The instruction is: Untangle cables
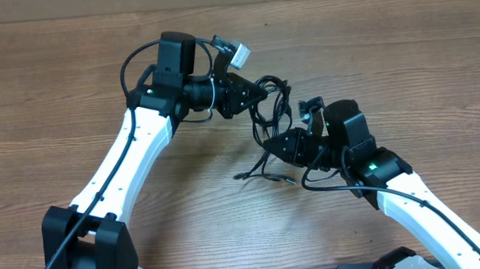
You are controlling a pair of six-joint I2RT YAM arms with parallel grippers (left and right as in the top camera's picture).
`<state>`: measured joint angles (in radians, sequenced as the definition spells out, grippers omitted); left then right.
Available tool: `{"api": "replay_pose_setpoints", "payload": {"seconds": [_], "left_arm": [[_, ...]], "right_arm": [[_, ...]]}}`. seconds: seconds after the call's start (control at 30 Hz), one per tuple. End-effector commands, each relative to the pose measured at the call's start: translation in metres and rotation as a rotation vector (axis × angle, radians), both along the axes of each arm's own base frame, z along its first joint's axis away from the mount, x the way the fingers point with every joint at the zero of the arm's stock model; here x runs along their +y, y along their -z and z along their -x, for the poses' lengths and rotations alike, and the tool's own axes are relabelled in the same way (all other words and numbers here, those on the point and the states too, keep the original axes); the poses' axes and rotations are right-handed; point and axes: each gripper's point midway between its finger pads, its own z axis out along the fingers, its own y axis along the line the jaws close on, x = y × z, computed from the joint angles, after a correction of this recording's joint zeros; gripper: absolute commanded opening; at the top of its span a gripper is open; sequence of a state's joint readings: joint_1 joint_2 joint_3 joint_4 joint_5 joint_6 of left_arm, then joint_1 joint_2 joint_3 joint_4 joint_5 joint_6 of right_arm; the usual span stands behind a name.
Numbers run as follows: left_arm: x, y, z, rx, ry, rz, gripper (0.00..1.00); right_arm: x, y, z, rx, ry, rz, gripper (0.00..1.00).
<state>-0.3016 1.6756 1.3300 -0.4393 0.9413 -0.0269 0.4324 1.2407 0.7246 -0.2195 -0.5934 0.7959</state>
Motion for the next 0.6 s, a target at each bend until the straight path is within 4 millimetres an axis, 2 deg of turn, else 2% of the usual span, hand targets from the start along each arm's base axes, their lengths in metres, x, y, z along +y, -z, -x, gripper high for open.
{"api": "replay_pose_setpoints", "payload": {"seconds": [0.0,0.1,0.23,0.37,0.57], "left_arm": [[0.014,0.009,-0.02,-0.095,-0.103,-0.139,0.04],[0.023,0.018,-0.026,-0.093,-0.157,-0.204,0.04],[0.016,0.014,-0.018,-0.112,-0.089,-0.169,0.04],[0.001,0.0,0.011,-0.155,0.102,-0.056,0.04],[-0.007,-0.017,0.051,-0.165,0.304,0.099,0.04]], "right_arm": [[0.002,-0.018,0.008,-0.055,-0.042,-0.036,0.04],[0.001,-0.025,0.009,-0.077,-0.041,-0.045,0.04],[0.003,-0.033,0.005,-0.117,-0.039,-0.061,0.04],[0.004,-0.044,-0.005,-0.182,-0.018,-0.074,0.04],[-0.016,-0.034,-0.03,-0.218,0.139,0.028,0.04]]}}
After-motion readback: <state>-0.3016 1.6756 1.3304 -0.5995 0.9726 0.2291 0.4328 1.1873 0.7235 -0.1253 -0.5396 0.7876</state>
